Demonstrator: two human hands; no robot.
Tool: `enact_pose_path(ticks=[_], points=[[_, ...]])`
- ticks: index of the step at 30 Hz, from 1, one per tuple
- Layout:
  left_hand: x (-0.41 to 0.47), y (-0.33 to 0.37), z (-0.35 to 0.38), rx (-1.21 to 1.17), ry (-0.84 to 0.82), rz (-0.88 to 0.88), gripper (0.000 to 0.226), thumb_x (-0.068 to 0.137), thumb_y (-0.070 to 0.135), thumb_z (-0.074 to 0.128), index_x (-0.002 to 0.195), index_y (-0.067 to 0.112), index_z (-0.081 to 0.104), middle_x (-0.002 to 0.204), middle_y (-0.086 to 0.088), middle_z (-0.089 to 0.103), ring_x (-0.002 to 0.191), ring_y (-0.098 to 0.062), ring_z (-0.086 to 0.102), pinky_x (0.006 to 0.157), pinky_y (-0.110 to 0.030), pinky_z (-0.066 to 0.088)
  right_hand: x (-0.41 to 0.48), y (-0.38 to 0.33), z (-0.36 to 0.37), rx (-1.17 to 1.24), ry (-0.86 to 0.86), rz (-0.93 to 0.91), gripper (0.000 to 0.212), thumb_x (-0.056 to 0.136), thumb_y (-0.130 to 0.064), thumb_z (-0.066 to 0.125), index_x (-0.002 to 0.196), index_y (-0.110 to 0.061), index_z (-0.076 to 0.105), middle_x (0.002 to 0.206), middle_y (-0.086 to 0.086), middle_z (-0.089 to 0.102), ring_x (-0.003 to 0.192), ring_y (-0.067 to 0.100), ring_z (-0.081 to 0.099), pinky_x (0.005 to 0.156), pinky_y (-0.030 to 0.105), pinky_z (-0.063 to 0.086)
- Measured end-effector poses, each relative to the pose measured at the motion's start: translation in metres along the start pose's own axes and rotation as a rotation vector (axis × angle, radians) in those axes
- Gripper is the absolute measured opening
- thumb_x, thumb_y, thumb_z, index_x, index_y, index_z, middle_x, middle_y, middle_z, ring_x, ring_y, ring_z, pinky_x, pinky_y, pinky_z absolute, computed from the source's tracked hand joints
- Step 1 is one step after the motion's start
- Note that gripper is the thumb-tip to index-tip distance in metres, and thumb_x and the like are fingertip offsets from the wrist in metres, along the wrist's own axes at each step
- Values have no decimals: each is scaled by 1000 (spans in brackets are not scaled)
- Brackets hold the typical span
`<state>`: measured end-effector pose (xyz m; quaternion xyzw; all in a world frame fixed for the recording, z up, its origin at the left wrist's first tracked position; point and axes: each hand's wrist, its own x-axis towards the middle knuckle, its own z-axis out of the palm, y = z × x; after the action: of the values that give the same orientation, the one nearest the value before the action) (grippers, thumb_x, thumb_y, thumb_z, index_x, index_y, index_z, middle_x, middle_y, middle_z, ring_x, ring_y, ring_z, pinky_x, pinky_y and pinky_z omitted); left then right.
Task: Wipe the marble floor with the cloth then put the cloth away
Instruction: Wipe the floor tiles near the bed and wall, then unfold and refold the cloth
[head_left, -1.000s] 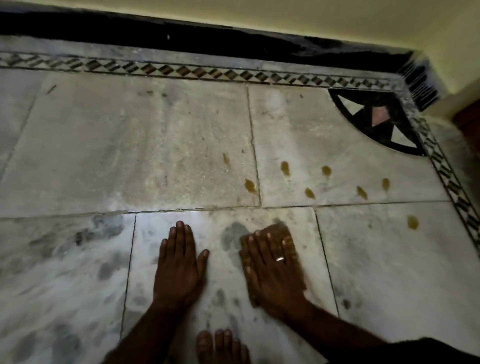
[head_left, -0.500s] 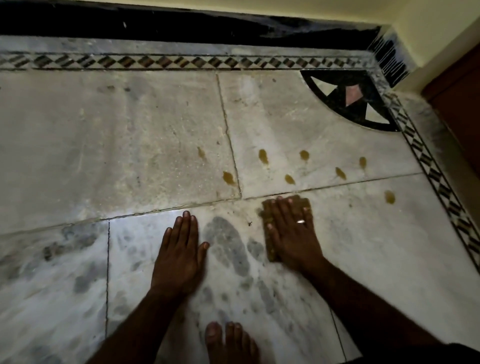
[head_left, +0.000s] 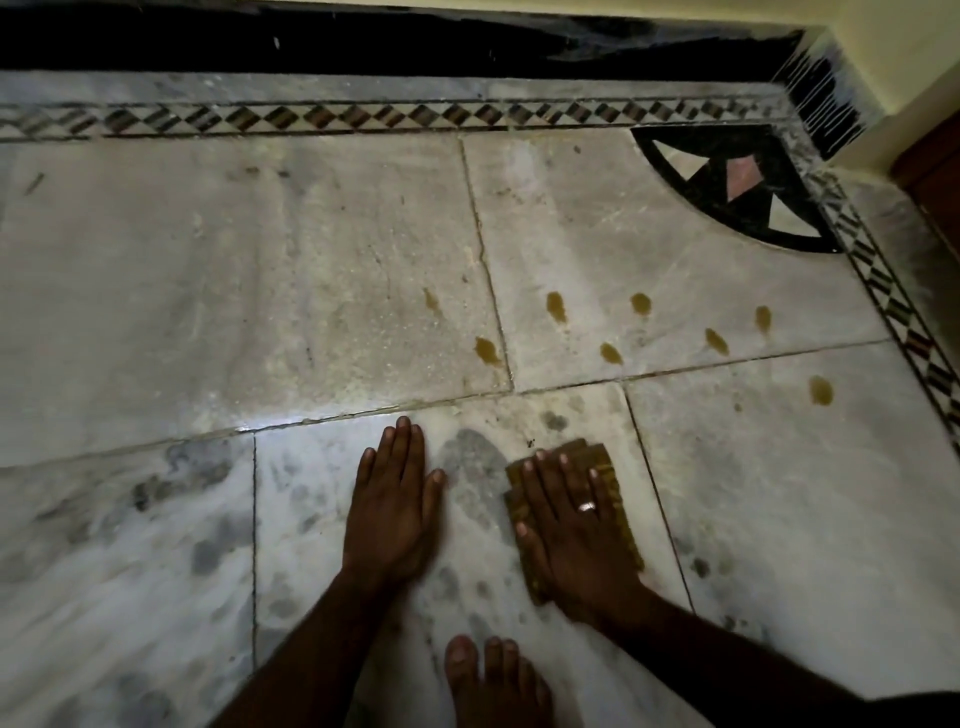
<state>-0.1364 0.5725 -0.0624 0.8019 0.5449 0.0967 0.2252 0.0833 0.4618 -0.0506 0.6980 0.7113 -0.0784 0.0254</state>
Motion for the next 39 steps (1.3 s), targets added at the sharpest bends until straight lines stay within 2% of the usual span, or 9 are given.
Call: enact_pose_path(ticks=[3, 8, 14, 18, 23, 28, 32, 35, 39], points=[[9, 7, -25, -392, 68, -165, 60, 101, 46, 31, 148, 14, 51, 157, -1, 45, 145, -6, 33, 121, -19, 15, 35, -1, -13, 32, -65, -62, 67, 106, -47, 26, 164, -14, 21, 171, 9, 24, 159, 28, 16, 128, 50, 5], [31, -9, -64, -841, 78, -400, 41, 102, 47, 45, 109, 24, 79, 110, 8, 78, 112, -6, 68, 108, -35, 48, 49, 14, -37, 299, -82, -33, 87, 97, -73, 24, 165, -23, 2, 173, -4, 1, 161, 17, -4, 129, 39, -6], [48, -18, -75, -1061, 9, -521, 29, 80, 40, 63, 98, 23, 78, 108, -4, 78, 111, -23, 71, 109, -48, 49, -1, 48, -30, 132, -120, -307, 98, 86, -70, 56, 164, -23, 21, 173, 6, 18, 160, 31, 14, 125, 49, 16], [48, -10, -70, -1069, -28, -525, 25, 74, 41, 69, 92, 28, 79, 104, -5, 79, 107, -27, 72, 106, -44, 52, 18, 49, -38, 144, -10, -326, 60, 91, -50, 52, 144, -22, 59, 153, 9, 54, 140, 35, 53, 110, 54, 45], [43, 23, -62, -986, -221, -447, 22, 82, 42, 72, 101, 31, 77, 103, 2, 79, 99, -23, 74, 87, -33, 53, 43, 26, -75, 429, 38, -51, 40, 90, -47, 56, 100, -16, 80, 97, 7, 80, 87, 32, 75, 79, 41, 58], [30, 59, -60, -988, -477, -326, 56, 81, 47, 80, 132, 32, 62, 130, 12, 66, 117, -7, 64, 98, -33, 56, 58, 3, -90, 722, -104, 265, 20, 98, -29, 69, 104, -11, 74, 96, 3, 73, 91, 21, 67, 74, 31, 48], [28, 69, -61, -1156, -469, -324, 72, 72, 37, 87, 136, 29, 53, 133, 5, 64, 122, -6, 62, 102, -29, 53, 71, -9, -111, 1258, -157, 481, 20, 98, -25, 70, 92, -7, 76, 73, 9, 74, 62, 21, 69, 51, 26, 51], [30, 76, -63, -1256, -469, -368, 81, 74, 33, 87, 142, 16, 46, 138, -6, 63, 124, -13, 63, 99, -30, 54, 83, -14, -124, 1428, -172, 449, 18, 96, -17, 71, 94, -1, 79, 87, 18, 79, 75, 23, 73, 70, 31, 59], [36, 83, -81, -1478, -552, -339, 45, 92, 19, 65, 137, 15, 58, 118, -12, 71, 107, -22, 70, 80, -27, 57, 98, -10, -146, 1445, -200, 414, 20, 93, -14, 74, 96, 5, 77, 87, 20, 78, 74, 23, 73, 74, 33, 60]])
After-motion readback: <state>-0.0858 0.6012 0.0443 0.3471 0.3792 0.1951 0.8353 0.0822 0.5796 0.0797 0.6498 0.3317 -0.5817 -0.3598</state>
